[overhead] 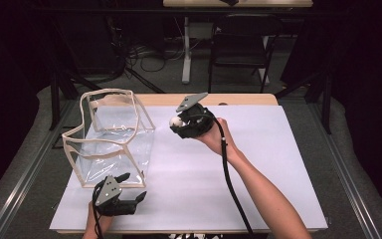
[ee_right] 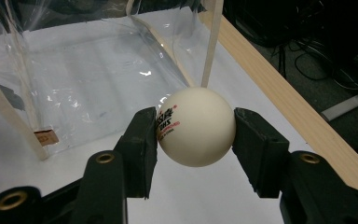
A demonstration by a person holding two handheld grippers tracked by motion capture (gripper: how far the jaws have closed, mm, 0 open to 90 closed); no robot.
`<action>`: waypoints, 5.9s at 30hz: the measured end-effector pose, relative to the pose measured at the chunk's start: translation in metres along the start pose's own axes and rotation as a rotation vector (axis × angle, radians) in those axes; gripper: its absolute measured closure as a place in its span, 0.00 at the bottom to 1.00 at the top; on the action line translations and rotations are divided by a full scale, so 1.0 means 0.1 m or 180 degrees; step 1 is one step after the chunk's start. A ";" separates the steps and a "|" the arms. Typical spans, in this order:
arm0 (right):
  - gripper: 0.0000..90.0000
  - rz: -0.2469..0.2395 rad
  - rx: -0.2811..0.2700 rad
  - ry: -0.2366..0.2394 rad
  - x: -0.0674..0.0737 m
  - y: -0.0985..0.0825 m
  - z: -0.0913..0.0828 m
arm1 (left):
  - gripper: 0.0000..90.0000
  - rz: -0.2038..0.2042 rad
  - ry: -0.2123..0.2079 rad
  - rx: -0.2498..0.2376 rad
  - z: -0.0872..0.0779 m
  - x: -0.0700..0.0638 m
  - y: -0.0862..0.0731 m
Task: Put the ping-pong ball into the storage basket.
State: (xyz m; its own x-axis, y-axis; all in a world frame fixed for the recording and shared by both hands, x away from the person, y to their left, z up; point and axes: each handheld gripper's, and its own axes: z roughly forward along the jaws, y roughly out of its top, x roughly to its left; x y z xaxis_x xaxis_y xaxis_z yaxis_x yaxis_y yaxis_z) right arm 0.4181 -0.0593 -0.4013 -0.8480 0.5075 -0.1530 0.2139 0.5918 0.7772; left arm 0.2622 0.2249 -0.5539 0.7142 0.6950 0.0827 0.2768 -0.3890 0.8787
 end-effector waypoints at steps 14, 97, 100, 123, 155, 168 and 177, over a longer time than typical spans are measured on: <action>0.56 -0.0044 0.0006 0.0019 0.01 0.10 0.04 | 0.18 0.0002 -0.0005 0.0003 0.00 0.00 0.00; 0.56 -0.0167 -0.0047 0.0060 -0.01 0.60 0.09 | 0.18 -0.0007 -0.0011 -0.0003 0.00 0.01 0.00; 0.56 -0.0154 -0.0038 0.0060 -0.02 0.61 0.09 | 0.18 -0.0003 -0.0007 0.0004 0.00 0.01 0.00; 0.56 -0.0192 -0.0049 0.0066 0.00 0.75 0.13 | 0.18 -0.0002 -0.0015 -0.0005 0.00 0.01 0.00; 0.56 -0.0261 -0.0070 0.0054 0.06 0.98 0.15 | 0.18 -0.0008 -0.0012 -0.0011 -0.01 0.00 0.00; 0.56 -0.0327 -0.0040 0.0103 0.17 1.08 0.23 | 0.18 -0.0010 -0.0020 -0.0015 0.00 0.01 0.00; 0.56 -0.0394 0.0015 0.0139 0.23 1.16 0.28 | 0.18 -0.0010 -0.0026 -0.0012 0.00 0.01 0.00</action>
State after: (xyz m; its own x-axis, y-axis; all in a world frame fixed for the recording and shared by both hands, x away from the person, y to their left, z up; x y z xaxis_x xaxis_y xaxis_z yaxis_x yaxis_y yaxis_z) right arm 0.4374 0.0386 -0.3313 -0.8883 0.4027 -0.2207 0.1086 0.6512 0.7511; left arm 0.2628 0.2256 -0.5536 0.7185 0.6914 0.0760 0.2768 -0.3844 0.8807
